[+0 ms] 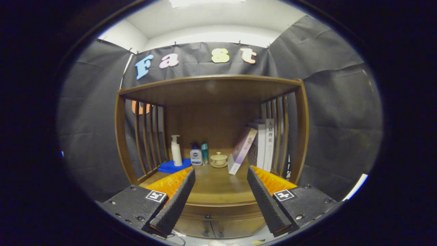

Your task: Pull open the drawer, take out the items inside it, and place them on the countertop above the cabinet.

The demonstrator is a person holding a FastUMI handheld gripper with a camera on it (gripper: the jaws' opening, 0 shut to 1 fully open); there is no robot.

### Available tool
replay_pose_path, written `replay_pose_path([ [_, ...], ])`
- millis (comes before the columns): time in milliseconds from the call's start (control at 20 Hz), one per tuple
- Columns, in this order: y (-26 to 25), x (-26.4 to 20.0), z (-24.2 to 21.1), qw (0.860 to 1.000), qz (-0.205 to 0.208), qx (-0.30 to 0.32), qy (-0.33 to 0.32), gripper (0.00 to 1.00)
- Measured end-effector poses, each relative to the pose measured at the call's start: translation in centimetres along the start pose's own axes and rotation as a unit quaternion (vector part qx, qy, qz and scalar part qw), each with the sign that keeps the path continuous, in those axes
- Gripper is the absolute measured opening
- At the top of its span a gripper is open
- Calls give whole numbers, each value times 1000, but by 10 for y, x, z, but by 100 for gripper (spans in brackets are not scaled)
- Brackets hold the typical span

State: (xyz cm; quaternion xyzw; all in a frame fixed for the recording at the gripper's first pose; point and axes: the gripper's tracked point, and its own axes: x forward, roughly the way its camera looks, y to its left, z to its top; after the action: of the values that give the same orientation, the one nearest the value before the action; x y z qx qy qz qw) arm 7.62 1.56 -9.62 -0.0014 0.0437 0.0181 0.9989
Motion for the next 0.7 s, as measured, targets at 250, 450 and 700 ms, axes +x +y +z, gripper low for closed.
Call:
replay_pose_path([
  [250, 4, 25, -49, 1000, -4, -19, 14, 99],
  [450, 14, 44, -99, 999, 0, -21, 37, 99],
  [700, 25, 62, -157, 998, 4, -13, 57, 99],
])
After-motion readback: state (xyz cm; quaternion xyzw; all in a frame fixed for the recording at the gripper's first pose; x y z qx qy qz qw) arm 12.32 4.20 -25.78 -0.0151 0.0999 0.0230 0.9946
